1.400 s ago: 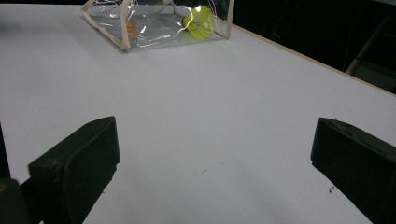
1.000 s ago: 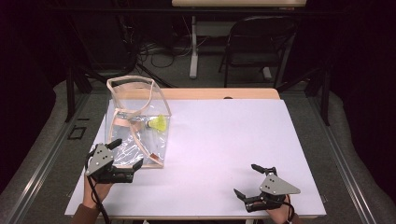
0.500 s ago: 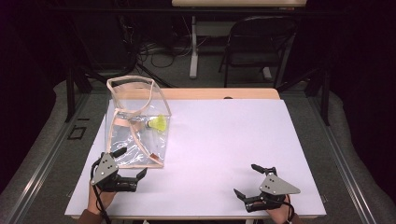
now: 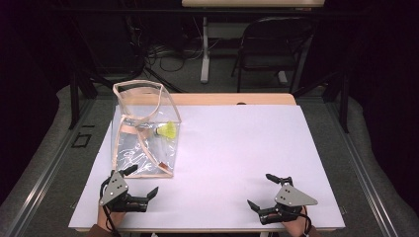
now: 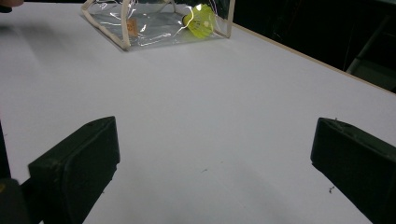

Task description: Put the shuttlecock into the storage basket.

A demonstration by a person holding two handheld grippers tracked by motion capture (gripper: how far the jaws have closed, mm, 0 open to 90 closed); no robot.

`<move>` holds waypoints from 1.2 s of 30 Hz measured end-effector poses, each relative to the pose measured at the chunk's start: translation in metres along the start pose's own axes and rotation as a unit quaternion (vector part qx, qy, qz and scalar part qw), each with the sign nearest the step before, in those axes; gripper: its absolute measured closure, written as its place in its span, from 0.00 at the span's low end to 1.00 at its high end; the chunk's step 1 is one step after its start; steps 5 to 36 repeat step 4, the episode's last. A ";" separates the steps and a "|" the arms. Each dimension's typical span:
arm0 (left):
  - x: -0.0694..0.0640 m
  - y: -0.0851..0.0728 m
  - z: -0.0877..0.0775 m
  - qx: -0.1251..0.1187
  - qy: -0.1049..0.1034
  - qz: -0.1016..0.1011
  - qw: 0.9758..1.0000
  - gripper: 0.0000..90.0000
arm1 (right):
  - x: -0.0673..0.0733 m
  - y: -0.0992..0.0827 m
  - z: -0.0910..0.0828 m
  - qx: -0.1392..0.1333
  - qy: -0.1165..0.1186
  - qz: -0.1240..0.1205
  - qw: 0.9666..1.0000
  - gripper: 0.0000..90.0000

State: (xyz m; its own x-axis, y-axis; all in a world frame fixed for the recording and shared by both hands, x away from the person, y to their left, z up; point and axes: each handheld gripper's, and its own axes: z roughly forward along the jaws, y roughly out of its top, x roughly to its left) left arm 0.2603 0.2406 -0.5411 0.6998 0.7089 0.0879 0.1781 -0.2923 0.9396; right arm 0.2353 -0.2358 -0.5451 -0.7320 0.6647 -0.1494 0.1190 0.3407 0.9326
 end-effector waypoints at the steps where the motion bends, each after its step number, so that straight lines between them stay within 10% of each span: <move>1: 0.000 0.000 0.001 0.001 -0.002 0.000 1.000 0.00 | 0.000 0.000 0.000 0.000 0.000 0.000 1.000 0.01; 36: 0.000 -0.001 0.002 0.004 -0.002 0.004 1.000 0.00 | 0.000 0.000 0.000 0.000 0.000 -0.001 1.000 0.01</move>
